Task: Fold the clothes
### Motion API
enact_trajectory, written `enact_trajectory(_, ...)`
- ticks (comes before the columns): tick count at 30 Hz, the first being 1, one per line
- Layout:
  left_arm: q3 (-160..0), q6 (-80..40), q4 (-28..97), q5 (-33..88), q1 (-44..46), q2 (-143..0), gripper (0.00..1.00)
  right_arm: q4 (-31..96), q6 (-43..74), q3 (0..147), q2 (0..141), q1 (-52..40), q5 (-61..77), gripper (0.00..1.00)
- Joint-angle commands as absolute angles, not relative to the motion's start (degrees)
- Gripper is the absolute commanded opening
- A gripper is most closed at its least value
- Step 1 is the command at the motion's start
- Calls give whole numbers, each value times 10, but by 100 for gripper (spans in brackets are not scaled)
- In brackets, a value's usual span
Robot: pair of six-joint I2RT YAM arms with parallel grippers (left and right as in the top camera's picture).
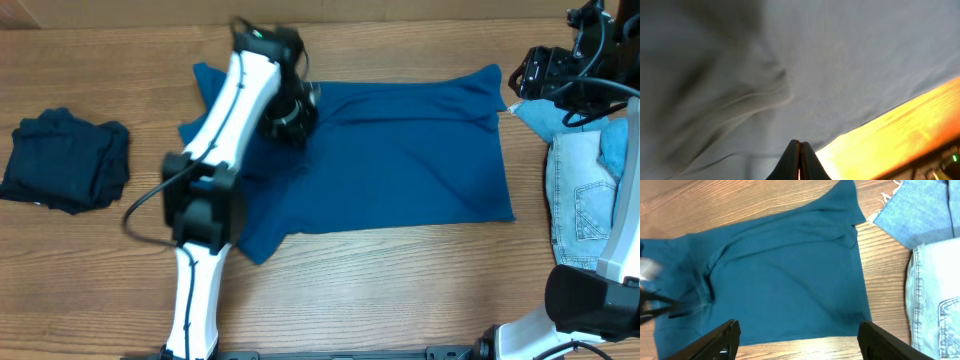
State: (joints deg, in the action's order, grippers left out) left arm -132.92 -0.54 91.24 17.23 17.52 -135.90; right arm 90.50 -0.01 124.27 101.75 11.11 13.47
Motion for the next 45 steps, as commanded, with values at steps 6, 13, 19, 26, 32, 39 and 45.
enact_trajectory(6, -1392, -93, 908, -75, 165, -1034, 12, 914, -60, 1242, 957, 110, 131, 79)
enact_trajectory(13, -1384, -127, 951, -116, 165, -975, 19, 880, 51, 1241, 909, 111, 70, 85)
enact_trajectory(19, -1290, -185, 968, -125, 165, -967, 8, 964, 73, 1241, 930, 135, 30, 86)
enact_trajectory(26, -1186, -232, 968, -207, 165, -779, 27, 971, 94, 1241, 867, 145, 32, 91)
enact_trajectory(32, -882, -314, 869, -156, 153, -663, 52, 969, 123, 1220, 878, 145, 48, 100)
enact_trajectory(39, -600, -294, 665, 55, 153, -708, 55, 867, 125, 977, 898, 147, 75, 100)
enact_trajectory(45, -524, -276, 642, 120, 163, -754, 57, 736, 133, 747, 898, 170, 132, 100)
